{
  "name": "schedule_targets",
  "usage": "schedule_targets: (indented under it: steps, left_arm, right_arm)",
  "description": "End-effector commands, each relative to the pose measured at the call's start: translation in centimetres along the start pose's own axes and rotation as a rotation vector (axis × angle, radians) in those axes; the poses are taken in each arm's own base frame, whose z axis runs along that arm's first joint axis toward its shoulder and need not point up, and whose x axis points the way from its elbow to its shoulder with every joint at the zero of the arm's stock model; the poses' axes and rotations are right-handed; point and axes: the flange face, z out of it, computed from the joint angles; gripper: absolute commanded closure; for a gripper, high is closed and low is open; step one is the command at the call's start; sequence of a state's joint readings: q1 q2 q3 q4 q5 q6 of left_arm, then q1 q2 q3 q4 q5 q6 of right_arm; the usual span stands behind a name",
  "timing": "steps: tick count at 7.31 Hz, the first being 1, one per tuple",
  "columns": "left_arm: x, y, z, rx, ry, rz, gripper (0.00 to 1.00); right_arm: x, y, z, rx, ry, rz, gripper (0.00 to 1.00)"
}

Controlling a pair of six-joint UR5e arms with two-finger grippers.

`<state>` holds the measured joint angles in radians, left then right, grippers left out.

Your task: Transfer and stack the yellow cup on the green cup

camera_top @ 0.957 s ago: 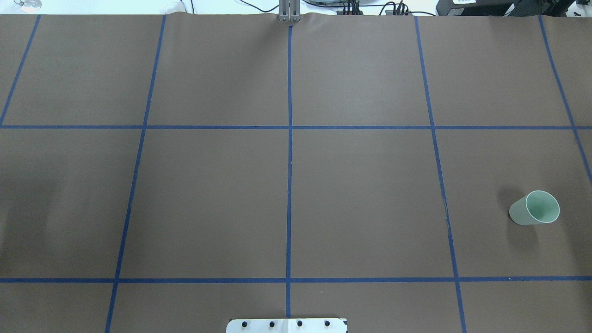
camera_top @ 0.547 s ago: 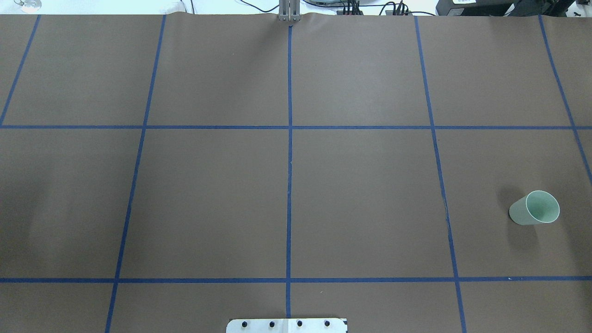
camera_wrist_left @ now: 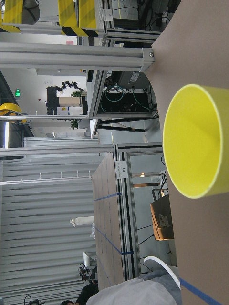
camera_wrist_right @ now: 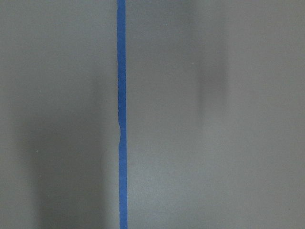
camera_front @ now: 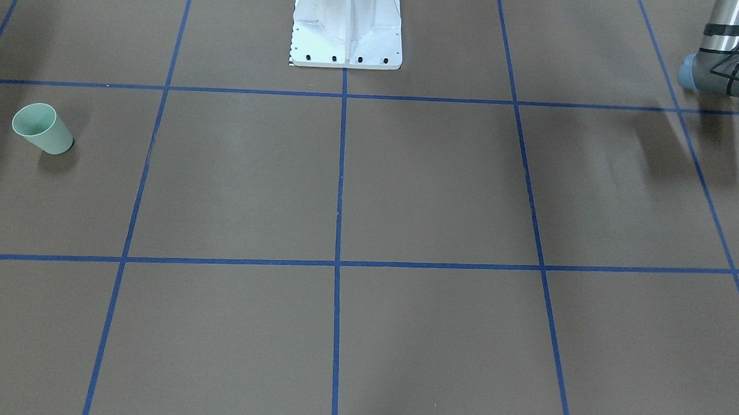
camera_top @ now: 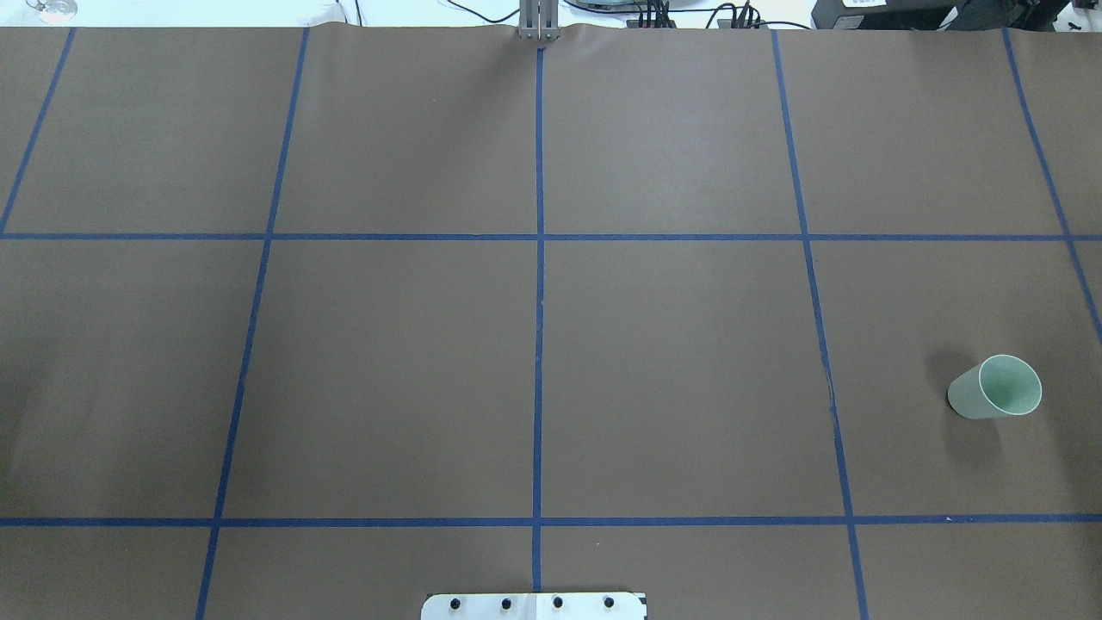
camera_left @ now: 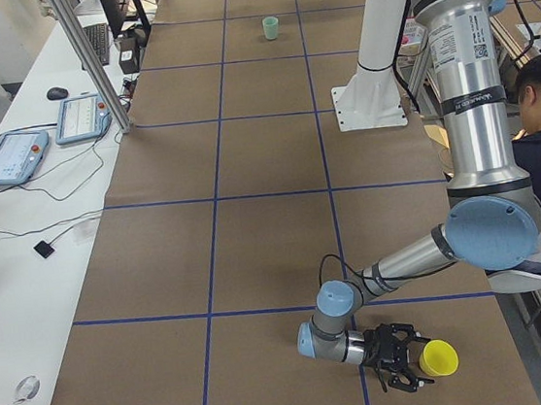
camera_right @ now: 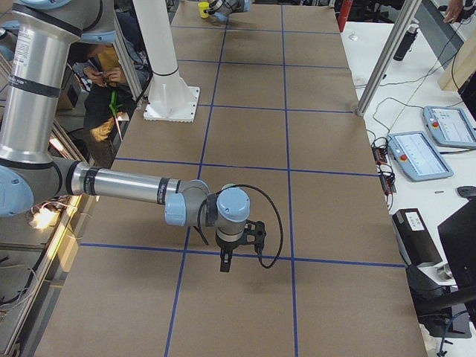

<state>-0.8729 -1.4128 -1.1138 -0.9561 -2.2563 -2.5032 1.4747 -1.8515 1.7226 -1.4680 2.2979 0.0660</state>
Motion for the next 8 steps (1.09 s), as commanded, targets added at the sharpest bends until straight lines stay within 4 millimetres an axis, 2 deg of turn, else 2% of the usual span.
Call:
schedule_targets:
  steps: [1, 5, 6, 8]
  left_arm:
    - [0.5, -0.2, 1.0, -0.004, -0.032, -0.012, 0.00]
    - [1.7, -0.4, 2.6, -0.013, -0.055, -0.018, 0.00]
    - [1.7, -0.3, 2.6, -0.015, -0.052, -0.013, 0.05]
    - [1.7, -0.2, 2.5, -0.021, -0.047, 0.001, 0.50]
  right_arm:
    - [0.0, 0.0, 0.0, 0.000, 0.000, 0.000, 0.00]
    - [0.0, 0.0, 0.0, 0.000, 0.000, 0.000, 0.00]
    - [0.0, 0.0, 0.1, -0.001, 0.000, 0.001, 0.00]
    - [0.0, 0.0, 0.1, -0.002, 0.000, 0.001, 0.00]
